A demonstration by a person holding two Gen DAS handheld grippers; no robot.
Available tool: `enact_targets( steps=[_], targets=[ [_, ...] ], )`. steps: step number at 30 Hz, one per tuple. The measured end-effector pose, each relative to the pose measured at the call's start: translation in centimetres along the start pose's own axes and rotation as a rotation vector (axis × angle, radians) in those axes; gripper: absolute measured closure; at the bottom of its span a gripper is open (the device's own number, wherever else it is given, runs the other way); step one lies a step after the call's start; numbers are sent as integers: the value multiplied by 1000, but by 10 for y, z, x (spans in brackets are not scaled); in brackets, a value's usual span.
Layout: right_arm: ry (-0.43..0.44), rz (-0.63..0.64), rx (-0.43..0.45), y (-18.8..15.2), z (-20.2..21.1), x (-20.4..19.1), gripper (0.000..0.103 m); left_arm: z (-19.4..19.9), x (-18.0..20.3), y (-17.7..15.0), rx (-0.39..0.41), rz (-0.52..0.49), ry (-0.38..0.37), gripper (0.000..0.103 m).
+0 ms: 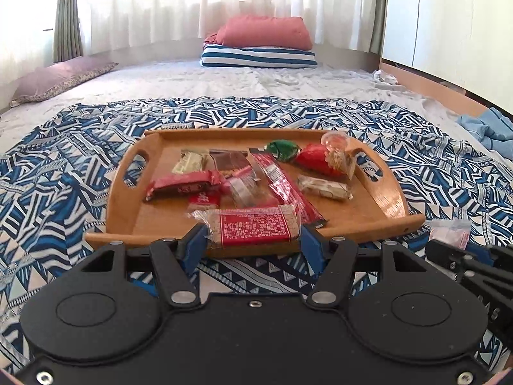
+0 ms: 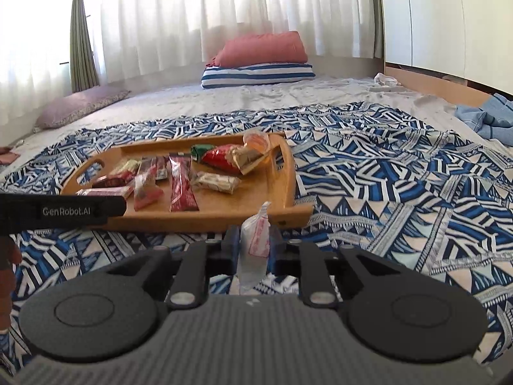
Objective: Organize snacks
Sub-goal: 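Carry the red packet and clear packet over the wooden tray with both tools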
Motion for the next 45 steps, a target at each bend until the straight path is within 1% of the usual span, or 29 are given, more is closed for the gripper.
enact_targets(
  steps=[10, 13, 19, 26, 37, 45],
  targets=[
    [27, 2, 37, 39, -8, -14, 82, 0, -16, 25, 16, 7, 13, 42],
    [14, 7, 45, 50, -17, -19, 82, -3, -23, 31, 16, 20, 18, 42],
    [5, 0, 16, 61, -45, -26, 82, -17, -42, 33, -12, 60, 28, 42],
    [13, -17, -28, 58, -70, -30, 82, -32, -61, 30, -28, 81, 51, 42],
    [39, -38, -84, 48, -93, -39, 82, -55, -84, 25, -52, 109, 75, 42],
    [60, -48, -87, 46, -101, -44, 82, -68, -94, 21, -60, 120, 86, 42]
  ],
)
Point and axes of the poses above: each gripper's, at about its wrist camera, not at the fingertips, and z roughly against the way its jaws point, x to its right, y to its top, the point moved 7 cm from there along -z, roughly the way its jaws point, and after that the axes turned 15 degrees about -y, right-handed, at the moved point
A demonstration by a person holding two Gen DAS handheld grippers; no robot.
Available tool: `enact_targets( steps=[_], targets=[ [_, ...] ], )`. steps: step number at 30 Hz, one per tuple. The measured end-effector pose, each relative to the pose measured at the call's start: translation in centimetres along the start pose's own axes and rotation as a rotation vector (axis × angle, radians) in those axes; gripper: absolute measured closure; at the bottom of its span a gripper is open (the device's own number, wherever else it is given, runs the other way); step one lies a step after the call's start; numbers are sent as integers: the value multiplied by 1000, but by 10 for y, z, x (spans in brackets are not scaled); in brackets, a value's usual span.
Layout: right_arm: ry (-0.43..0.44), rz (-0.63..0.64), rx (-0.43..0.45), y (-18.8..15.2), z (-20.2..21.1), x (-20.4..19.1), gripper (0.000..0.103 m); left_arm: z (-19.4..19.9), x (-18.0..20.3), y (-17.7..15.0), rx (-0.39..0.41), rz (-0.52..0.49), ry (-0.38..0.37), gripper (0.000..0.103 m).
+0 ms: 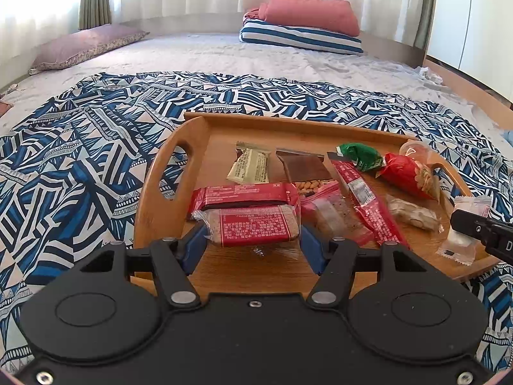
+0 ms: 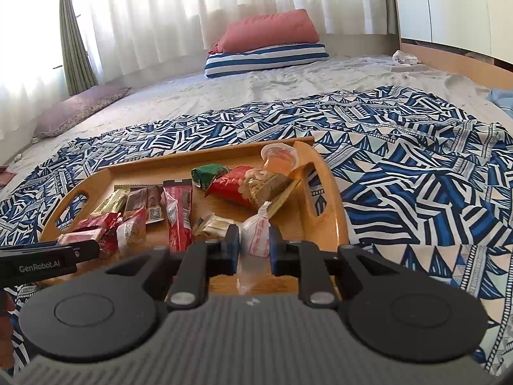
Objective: Organize snacks
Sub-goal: 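Carry the red packet and clear packet over the wooden tray with both tools, then lower both packets into the tray and open both tools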
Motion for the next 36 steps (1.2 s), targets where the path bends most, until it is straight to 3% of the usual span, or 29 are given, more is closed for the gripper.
enact_targets(
  steps=[23, 36],
  targets=[
    [95, 32, 22, 0, -13, -29, 82, -15, -4, -2, -2, -8, 2, 42],
    [182, -32, 17, 6, -18, -26, 82, -22, -5, 1, 7, -2, 10, 42]
  ],
)
Point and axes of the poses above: each gripper's, at about its wrist camera, not at the fingertips, and z roughly against the way its jaws point, x to its right, y to its top, the point moved 7 cm from there along -z, roughly the way its jaws point, and after that the axes turned 15 degrees about -y, right-handed, at the moved point
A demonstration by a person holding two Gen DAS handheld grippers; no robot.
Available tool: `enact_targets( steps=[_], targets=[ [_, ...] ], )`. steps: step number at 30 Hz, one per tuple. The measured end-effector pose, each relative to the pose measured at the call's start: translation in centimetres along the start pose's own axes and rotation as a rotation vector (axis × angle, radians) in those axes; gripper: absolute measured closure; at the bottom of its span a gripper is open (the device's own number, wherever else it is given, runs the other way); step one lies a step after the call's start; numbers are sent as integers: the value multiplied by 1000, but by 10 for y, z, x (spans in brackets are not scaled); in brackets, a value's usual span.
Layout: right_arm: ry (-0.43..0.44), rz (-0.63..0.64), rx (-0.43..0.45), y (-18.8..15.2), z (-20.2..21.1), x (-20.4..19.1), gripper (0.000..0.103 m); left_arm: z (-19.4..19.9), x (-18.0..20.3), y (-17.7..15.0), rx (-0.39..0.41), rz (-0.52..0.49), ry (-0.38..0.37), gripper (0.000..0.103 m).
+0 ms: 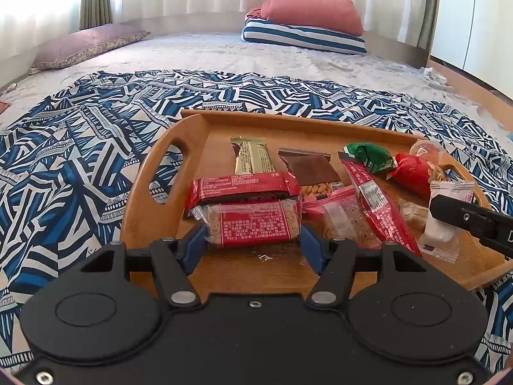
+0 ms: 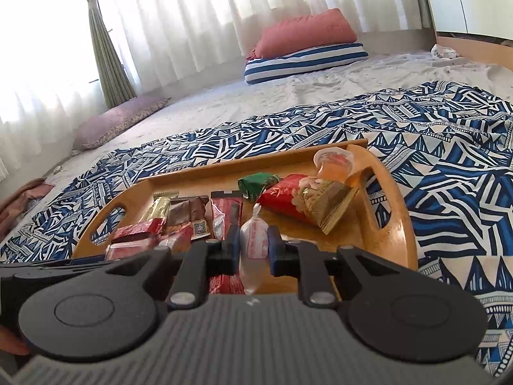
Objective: Organize snacks
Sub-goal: 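Lower both packets into the tray and open both tools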
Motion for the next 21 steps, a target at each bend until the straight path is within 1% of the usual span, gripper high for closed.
enact_targets(
  steps=[4, 8, 10, 13, 14, 15, 16, 18, 21],
  targets=[
    [-7, 0, -5, 0, -2, 2, 81, 0, 1, 0, 0, -9, 5, 42],
    [-15, -4, -6, 1, -1, 4, 69, 1, 1, -1, -2, -9, 7, 42],
    [-23, -6, 1, 1, 1, 6, 67, 1, 2, -1, -4, -13, 14, 41],
    [-44, 9, 15, 3, 4, 7, 59, 2, 2, 0, -9, -18, 23, 40],
    [-55, 20, 21, 4, 5, 8, 52, 3, 2, 0, -12, -19, 27, 38],
    [-66, 30, 29, 5, 7, 8, 45, 4, 2, 0, -13, -22, 33, 35],
    [-75, 43, 38, 5, 9, 8, 42, 5, 2, 0, -13, -23, 36, 32],
    [-86, 59, 48, 7, 13, 8, 33, 9, 2, 2, -8, -22, 40, 21],
    [-95, 78, 70, 10, 21, 8, 29, 15, 2, 4, 1, -14, 22, 15]
  ],
)
Point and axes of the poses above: each gripper's, at about its wrist camera, not at the fingertips, and z roughly against the way its jaws point, x to its right, y to its top, the point moved 7 cm from there along -z, roughly the way its jaws point, and after that the axes turned 15 degrees about -y, right-handed, at the moved point
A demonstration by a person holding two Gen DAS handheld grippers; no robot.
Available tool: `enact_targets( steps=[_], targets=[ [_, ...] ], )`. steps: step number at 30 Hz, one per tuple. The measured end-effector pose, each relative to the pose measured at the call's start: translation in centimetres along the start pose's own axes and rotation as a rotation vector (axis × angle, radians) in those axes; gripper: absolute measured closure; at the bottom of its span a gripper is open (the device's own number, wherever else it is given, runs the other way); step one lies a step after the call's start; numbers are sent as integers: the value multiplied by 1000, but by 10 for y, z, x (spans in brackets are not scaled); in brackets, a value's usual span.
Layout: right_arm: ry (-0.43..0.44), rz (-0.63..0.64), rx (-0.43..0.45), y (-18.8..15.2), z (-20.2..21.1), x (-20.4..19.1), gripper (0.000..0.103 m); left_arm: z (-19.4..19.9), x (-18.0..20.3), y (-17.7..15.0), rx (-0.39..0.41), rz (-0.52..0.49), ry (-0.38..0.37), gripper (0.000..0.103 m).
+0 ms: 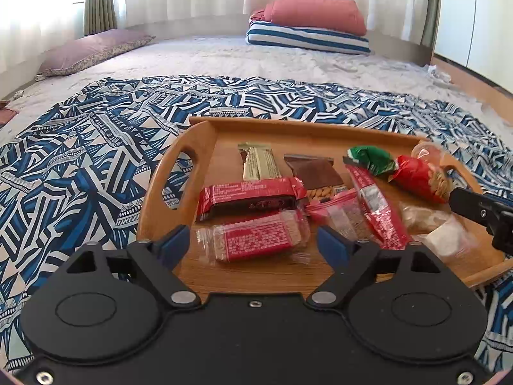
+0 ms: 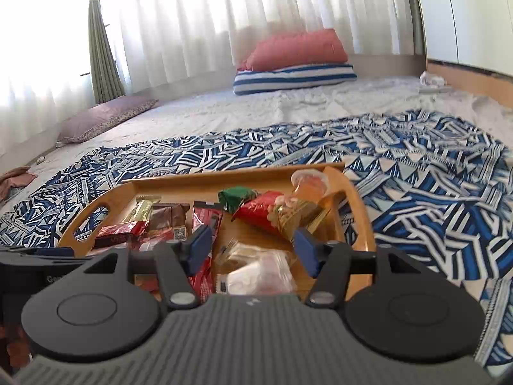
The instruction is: Organize snacks
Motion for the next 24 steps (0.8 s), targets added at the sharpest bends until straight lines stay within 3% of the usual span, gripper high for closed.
enact_targets(
  steps=[9, 15, 24],
  targets=[
    [-52, 45, 59, 7, 29, -1, 13, 29, 9, 2, 17, -17, -25, 3],
    [-75, 36, 57, 3, 48, 1, 10, 54, 19, -3, 26, -63, -29, 0],
    [-117, 17, 62, -11, 76, 13, 8, 82, 24, -22, 24, -53, -37, 0]
  ],
)
Point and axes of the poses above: each gripper's, at about its wrist camera, not at the fingertips, and z roughly against the way its jaws point, x to its right, y to its top, the point moved 7 cm from there along -z, roughly the way its jaws point, and after that the axes turned 15 degrees about -y, right-handed, at the moved point
